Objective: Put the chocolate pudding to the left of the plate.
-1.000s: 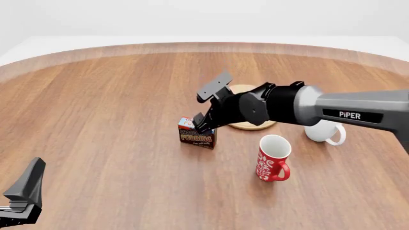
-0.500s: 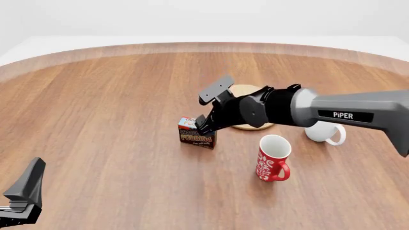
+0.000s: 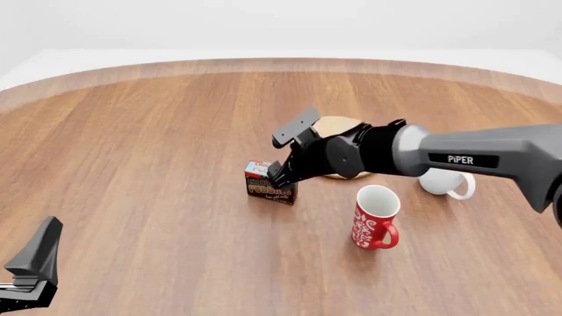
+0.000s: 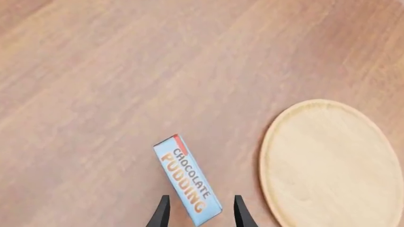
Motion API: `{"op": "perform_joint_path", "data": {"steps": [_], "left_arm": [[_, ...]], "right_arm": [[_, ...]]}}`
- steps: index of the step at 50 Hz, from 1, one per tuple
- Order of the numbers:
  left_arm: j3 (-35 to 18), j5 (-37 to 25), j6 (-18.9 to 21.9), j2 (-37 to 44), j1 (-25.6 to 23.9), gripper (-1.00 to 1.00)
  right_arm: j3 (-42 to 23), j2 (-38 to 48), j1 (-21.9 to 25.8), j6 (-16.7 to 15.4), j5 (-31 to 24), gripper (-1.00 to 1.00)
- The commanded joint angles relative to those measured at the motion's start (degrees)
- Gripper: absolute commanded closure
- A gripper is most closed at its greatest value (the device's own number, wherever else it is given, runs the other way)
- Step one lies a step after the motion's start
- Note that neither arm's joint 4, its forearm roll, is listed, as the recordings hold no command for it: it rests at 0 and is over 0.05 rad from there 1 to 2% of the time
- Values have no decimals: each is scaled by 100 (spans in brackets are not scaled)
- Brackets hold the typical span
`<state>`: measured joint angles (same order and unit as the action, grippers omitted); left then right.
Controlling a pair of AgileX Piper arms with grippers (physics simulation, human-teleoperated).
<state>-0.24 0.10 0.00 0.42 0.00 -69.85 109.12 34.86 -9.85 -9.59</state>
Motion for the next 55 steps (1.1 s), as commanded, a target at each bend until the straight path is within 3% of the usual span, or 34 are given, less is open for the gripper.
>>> {"op": "perform_joint_path", "data": {"steps": [1, 55], "left_arm": [[0, 0, 0, 0, 0, -100], [0, 0, 0, 0, 0, -100]], "right_arm": [[-6, 118, -3, 36, 76, -100], [364, 305, 33, 253, 585, -100]]}}
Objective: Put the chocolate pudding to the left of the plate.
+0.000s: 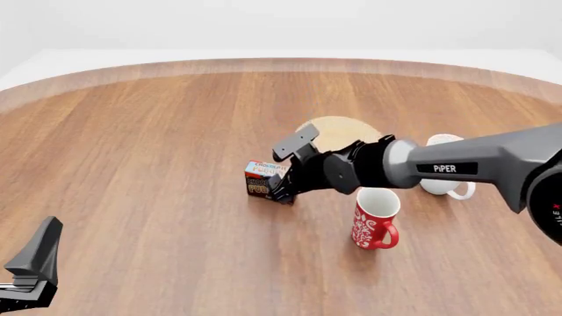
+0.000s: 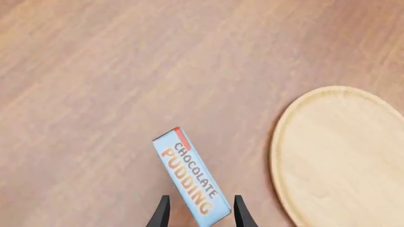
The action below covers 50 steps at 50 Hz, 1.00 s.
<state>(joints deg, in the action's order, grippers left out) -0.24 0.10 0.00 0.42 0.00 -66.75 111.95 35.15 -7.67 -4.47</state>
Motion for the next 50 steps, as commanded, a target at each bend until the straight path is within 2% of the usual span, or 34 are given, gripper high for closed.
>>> {"op": "perform_joint_path", "data": {"steps": [1, 20, 25, 26, 40, 50], "left_arm": [[0, 0, 0, 0, 0, -100], [0, 0, 0, 0, 0, -100], [0, 0, 0, 0, 0, -100], [0, 0, 0, 0, 0, -100], [0, 0, 0, 0, 0, -100], [0, 0, 0, 0, 0, -100]], "right_arm": [[49, 40, -10, 24, 76, -100], [88, 50, -13, 50, 132, -100], [28, 124, -98, -58, 150, -100], [6, 129, -128, -80, 156, 100], [500, -433, 108, 46, 331, 100], [616, -892, 130, 60, 260, 100]]}}
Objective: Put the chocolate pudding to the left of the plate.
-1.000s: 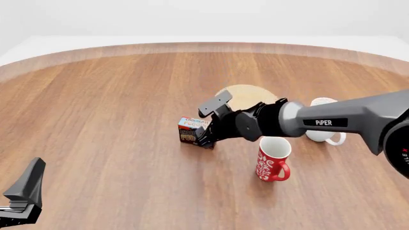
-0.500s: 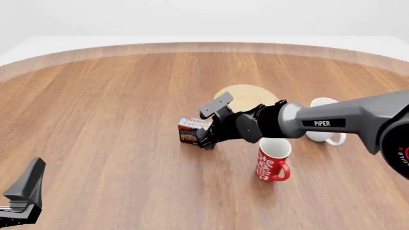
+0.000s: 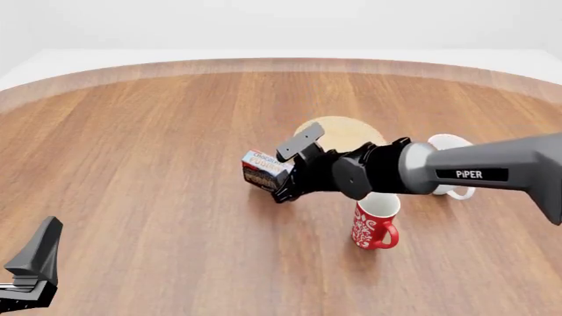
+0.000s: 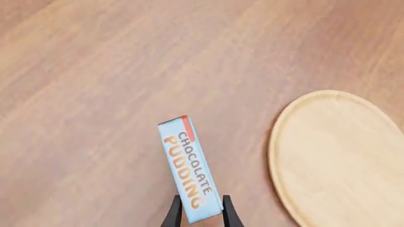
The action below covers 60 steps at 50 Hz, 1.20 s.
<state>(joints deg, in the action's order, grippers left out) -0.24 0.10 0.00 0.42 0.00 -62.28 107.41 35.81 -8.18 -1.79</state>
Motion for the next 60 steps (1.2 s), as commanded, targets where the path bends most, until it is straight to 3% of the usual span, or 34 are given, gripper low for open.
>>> {"op": "perform_joint_path", "data": {"steps": [1, 18, 38, 60], "left_arm": [[0, 0, 0, 0, 0, -100], [0, 0, 0, 0, 0, -100], [0, 0, 0, 0, 0, -100], [0, 0, 0, 0, 0, -100]], "right_arm": [[166, -467, 62, 109, -18, 100], [-656, -799, 41, -177, -860, 100], [-2645, 323, -219, -359, -1822, 100], [-4519, 1722, -388, -512, -2521, 100]]}}
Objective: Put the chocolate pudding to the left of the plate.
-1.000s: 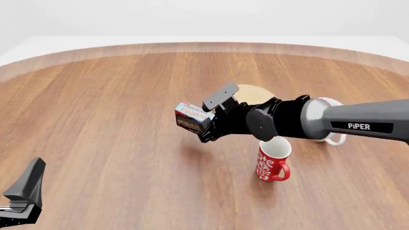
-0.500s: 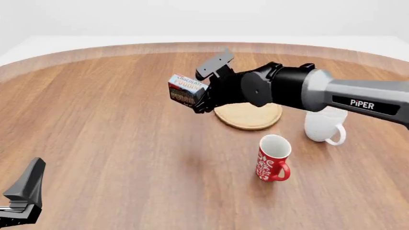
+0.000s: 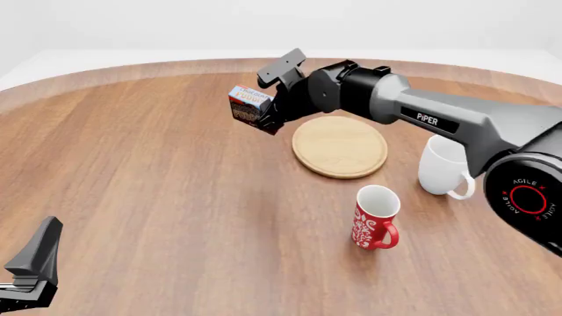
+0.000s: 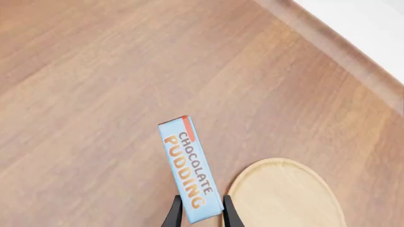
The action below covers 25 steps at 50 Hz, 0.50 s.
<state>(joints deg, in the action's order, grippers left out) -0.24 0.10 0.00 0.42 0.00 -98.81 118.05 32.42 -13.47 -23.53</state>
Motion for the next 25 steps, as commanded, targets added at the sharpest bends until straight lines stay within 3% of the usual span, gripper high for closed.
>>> {"op": "perform_joint_path", "data": {"steps": [1, 25], "left_arm": [[0, 0, 0, 0, 0, -100], [0, 0, 0, 0, 0, -100]], "right_arm": [[-910, 713, -56, 6, -373, 100], [-2278, 1668, 42, -24, -1704, 100]]}}
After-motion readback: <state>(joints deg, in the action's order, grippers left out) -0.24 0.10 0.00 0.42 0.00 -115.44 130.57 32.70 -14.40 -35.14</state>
